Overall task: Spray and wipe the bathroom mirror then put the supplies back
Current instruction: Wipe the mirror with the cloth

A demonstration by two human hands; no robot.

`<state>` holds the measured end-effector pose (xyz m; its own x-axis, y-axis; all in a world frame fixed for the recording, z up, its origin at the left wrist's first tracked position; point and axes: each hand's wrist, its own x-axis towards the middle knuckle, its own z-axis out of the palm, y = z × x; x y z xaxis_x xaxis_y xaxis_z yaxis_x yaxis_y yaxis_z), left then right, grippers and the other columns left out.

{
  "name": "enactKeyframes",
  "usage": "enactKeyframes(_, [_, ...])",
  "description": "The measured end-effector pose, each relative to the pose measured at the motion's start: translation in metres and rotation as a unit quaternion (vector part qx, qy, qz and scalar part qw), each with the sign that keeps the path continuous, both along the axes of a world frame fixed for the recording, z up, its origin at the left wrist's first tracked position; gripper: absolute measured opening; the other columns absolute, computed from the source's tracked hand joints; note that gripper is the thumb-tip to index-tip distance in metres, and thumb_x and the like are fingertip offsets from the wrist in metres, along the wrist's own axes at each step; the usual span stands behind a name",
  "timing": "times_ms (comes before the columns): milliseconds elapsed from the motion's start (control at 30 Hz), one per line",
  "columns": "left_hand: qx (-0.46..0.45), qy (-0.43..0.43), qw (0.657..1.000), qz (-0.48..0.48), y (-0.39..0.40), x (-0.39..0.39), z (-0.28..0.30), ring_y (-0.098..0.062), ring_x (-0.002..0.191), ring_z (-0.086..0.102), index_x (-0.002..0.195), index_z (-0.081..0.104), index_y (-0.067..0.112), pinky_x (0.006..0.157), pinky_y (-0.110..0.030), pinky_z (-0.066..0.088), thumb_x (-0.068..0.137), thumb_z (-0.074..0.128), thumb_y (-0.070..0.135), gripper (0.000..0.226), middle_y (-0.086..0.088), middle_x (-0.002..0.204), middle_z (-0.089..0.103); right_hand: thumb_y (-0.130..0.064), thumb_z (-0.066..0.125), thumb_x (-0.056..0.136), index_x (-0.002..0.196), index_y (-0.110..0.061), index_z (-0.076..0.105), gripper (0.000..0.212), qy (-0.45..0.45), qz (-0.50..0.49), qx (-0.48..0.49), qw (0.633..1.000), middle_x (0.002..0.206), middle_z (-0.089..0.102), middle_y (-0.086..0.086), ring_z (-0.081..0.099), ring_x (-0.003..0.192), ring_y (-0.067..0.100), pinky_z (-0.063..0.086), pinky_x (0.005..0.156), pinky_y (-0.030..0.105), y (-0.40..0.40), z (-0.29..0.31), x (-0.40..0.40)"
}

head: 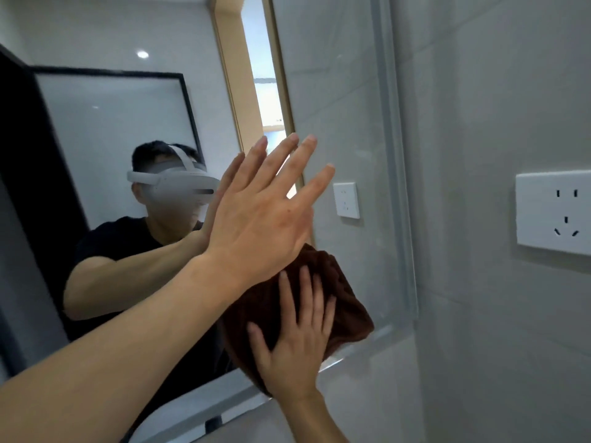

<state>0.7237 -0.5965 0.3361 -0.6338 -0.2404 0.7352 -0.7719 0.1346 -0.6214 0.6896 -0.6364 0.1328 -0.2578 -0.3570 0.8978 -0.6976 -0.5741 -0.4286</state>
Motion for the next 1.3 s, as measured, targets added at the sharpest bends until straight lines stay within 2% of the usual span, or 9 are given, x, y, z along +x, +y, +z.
enactKeyframes(233, [-0.027,-0.015,0.999,0.037,0.000,-0.006,0.049,-0.033,0.151,0.026,0.153,0.039,0.022,0.125,-0.050,0.015,0.098,0.046,0.031,0.056,-0.016,0.162,0.029,-0.055,0.040,0.094,0.154,-0.020,0.034,0.070,-0.062,-0.062,-0.003,0.996,0.163,0.027,0.007,0.021,0.152,0.027,0.019,0.119,0.059,-0.077,0.102,-0.117])
enactKeyframes(367, [-0.062,0.019,0.995,0.071,0.017,0.017,0.081,-0.032,0.151,0.025,0.154,0.038,0.022,0.125,-0.050,0.015,0.099,0.045,0.033,0.056,-0.014,0.163,0.028,-0.053,0.035,0.097,0.156,-0.020,0.030,0.068,-0.060,-0.069,-0.001,0.996,0.164,0.025,0.008,0.018,0.153,0.029,0.018,0.119,0.060,-0.079,0.150,-0.121])
enactKeyframes(567, [-0.105,0.091,0.983,0.119,0.064,0.073,0.112,-0.032,0.151,0.026,0.153,0.039,0.021,0.125,-0.049,0.015,0.099,0.046,0.029,0.055,-0.014,0.162,0.030,-0.058,0.041,0.095,0.157,-0.025,0.029,0.072,0.111,-0.021,-0.072,0.991,0.166,0.018,0.006,0.013,0.154,0.029,0.011,0.122,0.058,-0.001,0.182,-0.008])
enactKeyframes(667, [-0.098,0.107,0.976,0.162,0.094,0.108,0.115,-0.032,0.151,0.024,0.153,0.037,0.021,0.124,-0.051,0.016,0.100,0.046,0.031,0.055,-0.015,0.163,0.029,-0.060,0.043,0.096,0.156,-0.030,0.031,0.068,0.216,0.049,-0.108,0.969,0.166,0.019,0.003,0.009,0.155,0.027,0.006,0.123,0.058,0.047,0.185,0.063])
enactKeyframes(800, [-0.084,0.153,0.963,0.204,0.128,0.159,0.115,-0.032,0.151,0.026,0.152,0.040,0.021,0.123,-0.053,0.019,0.099,0.045,0.031,0.054,-0.014,0.162,0.030,-0.060,0.048,0.093,0.151,-0.034,0.036,0.065,0.321,0.087,-0.156,0.930,0.160,0.033,0.000,0.024,0.150,0.028,0.005,0.123,0.053,0.083,0.188,0.131])
enactKeyframes(900, [-0.091,0.190,0.952,0.222,0.143,0.189,0.114,-0.032,0.148,0.029,0.150,0.043,0.020,0.123,-0.051,0.019,0.101,0.041,0.035,0.052,-0.013,0.160,0.035,-0.062,0.047,0.092,0.155,-0.036,0.028,0.071,0.347,0.080,-0.180,0.917,0.165,0.024,-0.002,0.019,0.152,0.023,0.009,0.123,0.053,0.084,0.199,0.133])
enactKeyframes(1100, [-0.093,0.208,0.919,0.322,0.143,0.218,0.124,-0.036,0.149,0.026,0.152,0.041,0.014,0.121,-0.055,0.018,0.103,0.024,0.049,0.062,-0.015,0.160,0.034,-0.063,0.039,0.094,0.158,-0.035,0.022,0.071,0.268,0.001,-0.170,0.948,0.167,0.017,-0.002,0.016,0.154,0.022,0.012,0.122,0.055,0.024,0.269,0.034])
enactKeyframes(1200, [-0.106,0.230,0.923,0.288,0.135,0.217,0.123,-0.038,0.147,0.029,0.150,0.041,0.011,0.120,-0.058,0.020,0.102,0.030,0.045,0.060,-0.017,0.158,0.036,-0.061,0.035,0.095,0.157,-0.031,0.026,0.070,0.215,-0.040,-0.131,0.967,0.166,0.021,0.003,0.021,0.152,0.027,0.017,0.120,0.057,-0.023,0.302,-0.047])
enactKeyframes(1300, [-0.098,0.223,0.911,0.333,0.125,0.214,0.124,-0.033,0.153,0.015,0.156,0.032,0.019,0.123,-0.057,0.010,0.103,0.022,0.050,0.063,-0.011,0.165,0.023,-0.061,0.029,0.094,0.156,-0.028,0.027,0.071,0.142,-0.055,-0.073,0.986,0.164,0.024,0.007,0.022,0.151,0.030,0.018,0.119,0.059,-0.058,0.322,-0.111])
